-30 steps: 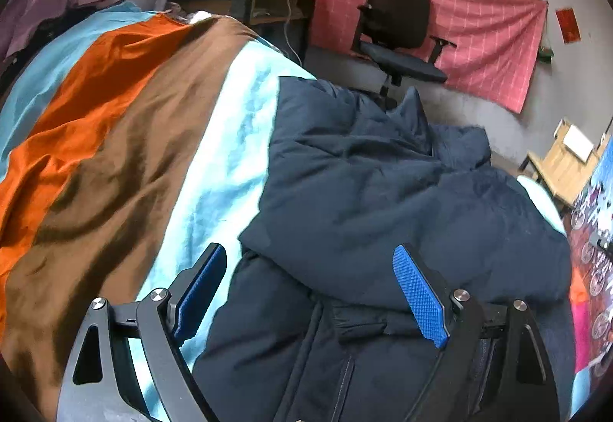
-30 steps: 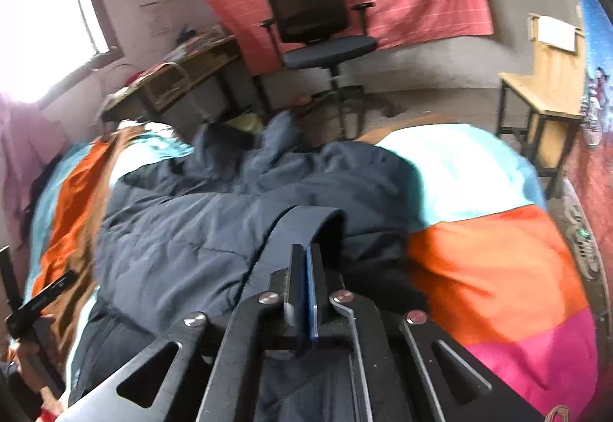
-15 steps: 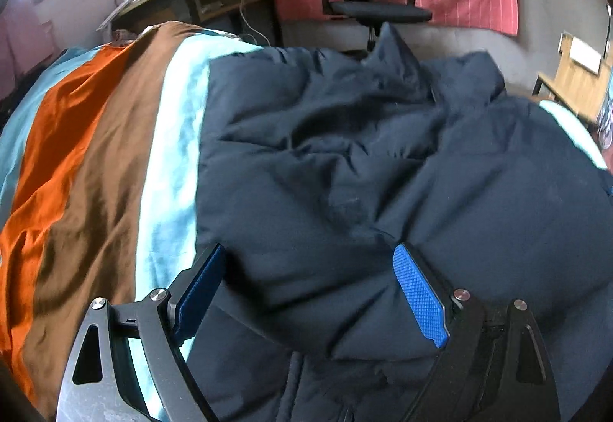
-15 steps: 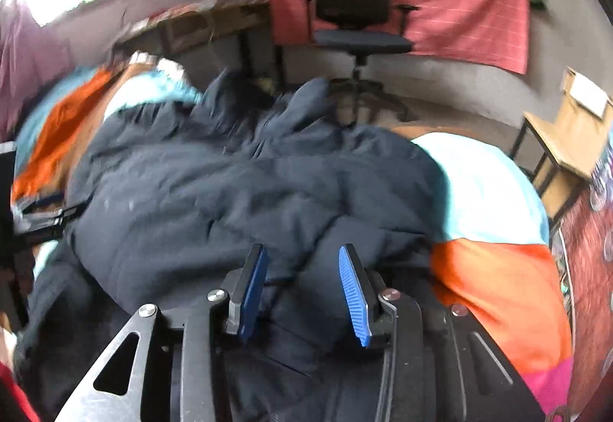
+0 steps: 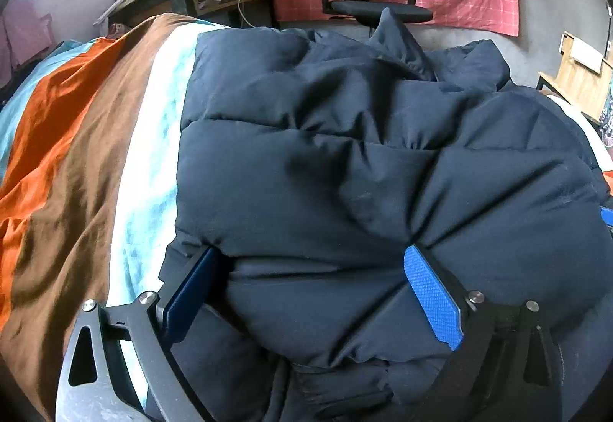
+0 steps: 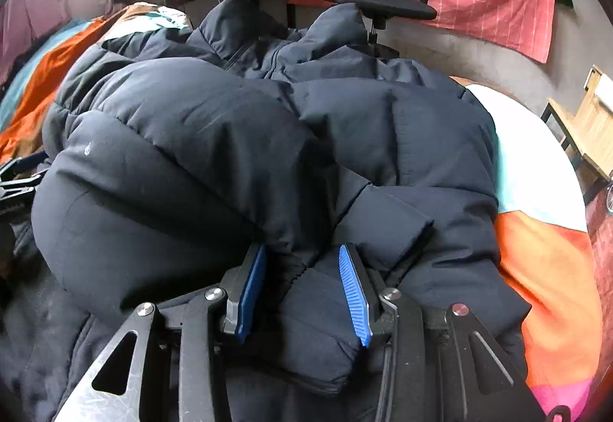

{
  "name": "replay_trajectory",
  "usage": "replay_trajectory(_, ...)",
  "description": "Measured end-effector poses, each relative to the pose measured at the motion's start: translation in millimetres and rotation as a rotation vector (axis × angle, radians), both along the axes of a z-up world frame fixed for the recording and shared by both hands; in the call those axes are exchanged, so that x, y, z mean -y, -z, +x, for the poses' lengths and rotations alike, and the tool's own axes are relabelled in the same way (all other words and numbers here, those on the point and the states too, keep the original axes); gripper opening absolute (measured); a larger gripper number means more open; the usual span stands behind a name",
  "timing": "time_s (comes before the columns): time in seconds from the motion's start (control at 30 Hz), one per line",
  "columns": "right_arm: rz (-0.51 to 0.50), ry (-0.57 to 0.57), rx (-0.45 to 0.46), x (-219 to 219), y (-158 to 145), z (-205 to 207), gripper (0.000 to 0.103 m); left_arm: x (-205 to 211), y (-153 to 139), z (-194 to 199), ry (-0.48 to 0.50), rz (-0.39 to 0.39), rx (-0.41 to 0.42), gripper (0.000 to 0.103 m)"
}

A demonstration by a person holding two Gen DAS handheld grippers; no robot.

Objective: Fold large clothes

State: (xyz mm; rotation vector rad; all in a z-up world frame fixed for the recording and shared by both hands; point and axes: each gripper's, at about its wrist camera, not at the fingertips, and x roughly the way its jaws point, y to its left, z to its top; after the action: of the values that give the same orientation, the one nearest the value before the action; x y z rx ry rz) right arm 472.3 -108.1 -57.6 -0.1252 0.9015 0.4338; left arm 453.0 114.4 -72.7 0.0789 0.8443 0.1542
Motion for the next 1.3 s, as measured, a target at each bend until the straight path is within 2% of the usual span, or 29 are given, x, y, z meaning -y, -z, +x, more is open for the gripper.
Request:
replay_trajectory(0.13,0.011,0.01,0.019,3,-6,-5,0.039,-5,-12,-9,-0.06,-0.043,0.001,0.096)
replay_trajectory(0.17,0.011,0.015,0.026,5,-9,-6,0.043,-6,-16,-12,-0.074,-0.054,-0.001,0.096)
replay_trajectory(0.27,0.062,0.042,0.031,18,-21,-12,0.067,-3,-31,-22,-0.082,-0.075,-0.004,0.096)
replay_trajectory(0.3,0.085,0.043,0.037,21,-26,-14,0.071,-1,-36,-25,-0.076,-0.071,-0.002,0.096)
replay_trajectory(0.43,0.132,0.034,0.074,30,-48,-20,0.077,13,-59,-37,-0.048,-0.047,0.014,0.096)
replay_trajectory(0.67,0.206,0.028,0.105,35,-79,-23,0.088,26,-90,-42,-0.096,-0.115,0.023,0.096)
replay_trajectory(0.87,0.189,-0.008,0.119,35,-104,-25,0.096,51,-126,-42,-0.102,-0.064,0.067,0.101)
replay_trajectory(1.07,0.214,-0.022,0.111,38,-129,-12,0.097,86,-164,-30,-0.073,0.048,0.072,0.101)
replay_trajectory(1.3,0.254,-0.004,0.08,54,-167,22,0.097,97,-204,-1,-0.139,0.084,0.038,0.101)
